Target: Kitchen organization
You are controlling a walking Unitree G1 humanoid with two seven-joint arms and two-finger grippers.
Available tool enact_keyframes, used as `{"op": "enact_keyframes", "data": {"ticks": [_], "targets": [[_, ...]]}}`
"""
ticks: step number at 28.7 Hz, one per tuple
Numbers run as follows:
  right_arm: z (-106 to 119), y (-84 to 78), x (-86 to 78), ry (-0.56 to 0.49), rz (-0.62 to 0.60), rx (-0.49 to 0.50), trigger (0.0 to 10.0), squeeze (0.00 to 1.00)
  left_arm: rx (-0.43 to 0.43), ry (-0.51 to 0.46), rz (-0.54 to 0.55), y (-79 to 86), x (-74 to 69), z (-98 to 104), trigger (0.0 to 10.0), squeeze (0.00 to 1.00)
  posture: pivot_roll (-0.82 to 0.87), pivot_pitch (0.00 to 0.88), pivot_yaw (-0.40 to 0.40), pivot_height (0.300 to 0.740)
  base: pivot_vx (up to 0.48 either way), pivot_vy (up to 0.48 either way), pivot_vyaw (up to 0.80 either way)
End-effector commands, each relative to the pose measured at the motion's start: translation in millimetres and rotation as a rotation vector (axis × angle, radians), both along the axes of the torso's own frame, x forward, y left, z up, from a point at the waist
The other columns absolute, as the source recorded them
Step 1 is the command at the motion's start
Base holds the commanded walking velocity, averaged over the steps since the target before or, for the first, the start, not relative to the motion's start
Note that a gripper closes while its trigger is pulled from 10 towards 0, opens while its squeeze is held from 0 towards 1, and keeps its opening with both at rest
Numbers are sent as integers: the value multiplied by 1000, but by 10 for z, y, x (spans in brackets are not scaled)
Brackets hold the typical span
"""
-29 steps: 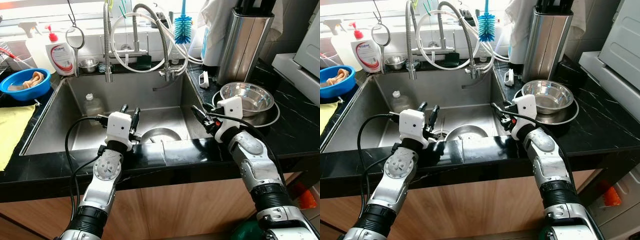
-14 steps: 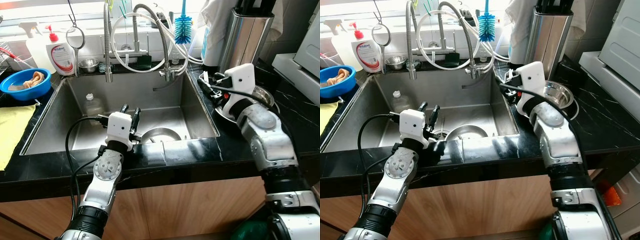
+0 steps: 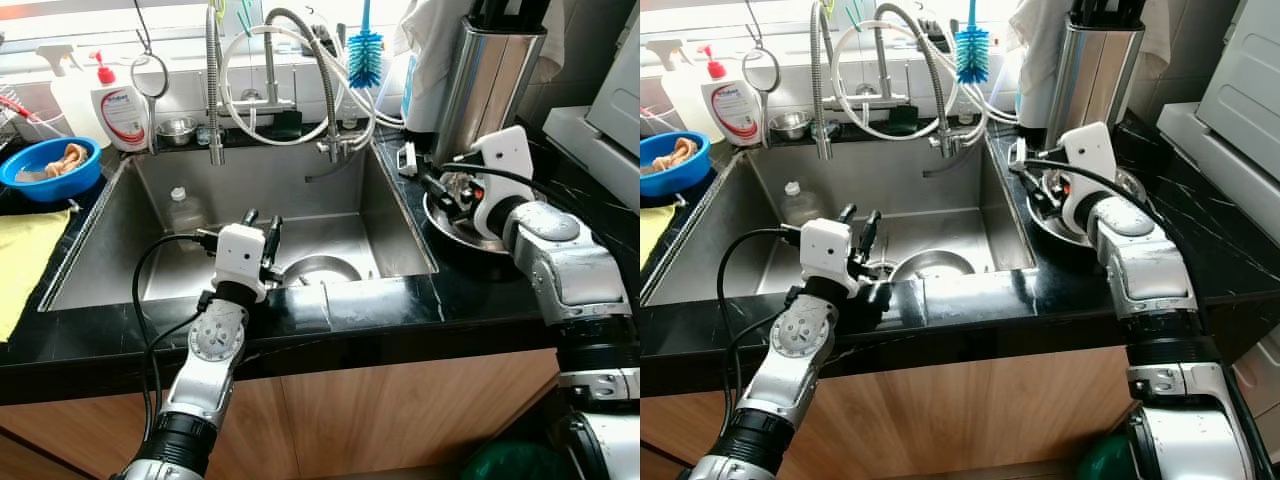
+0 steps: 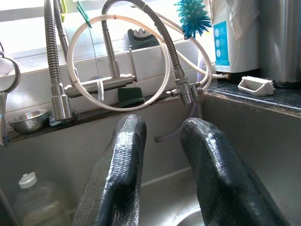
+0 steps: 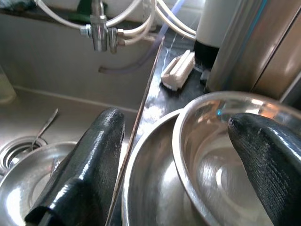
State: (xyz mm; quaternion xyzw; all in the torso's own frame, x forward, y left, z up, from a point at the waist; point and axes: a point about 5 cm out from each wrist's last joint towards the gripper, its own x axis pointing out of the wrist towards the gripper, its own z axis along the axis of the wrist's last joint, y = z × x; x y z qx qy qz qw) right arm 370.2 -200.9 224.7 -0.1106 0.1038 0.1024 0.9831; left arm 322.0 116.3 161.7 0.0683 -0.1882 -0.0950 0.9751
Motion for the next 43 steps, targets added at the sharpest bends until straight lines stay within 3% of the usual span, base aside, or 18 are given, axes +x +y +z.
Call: {"op": "enact_keyframes", "data": {"ticks": [1, 31, 43], "targets": [[-27, -22, -7, 24, -12, -10, 10000, 0, 19, 5, -4, -3, 5, -11, 10000, 0, -162, 0, 26, 740, 0, 0, 0], [-246, -159, -22, 136, -112, -101, 10000, 0, 17, 4, -5, -7, -7, -13, 10000, 0, -156, 0, 26, 740, 0, 0, 0], [-227, -250, -5, 109, -169, -186, 10000, 0, 16, 5, -5, -2, -5, -15, 10000, 0, -156, 0, 27, 740, 0, 0, 0]]}}
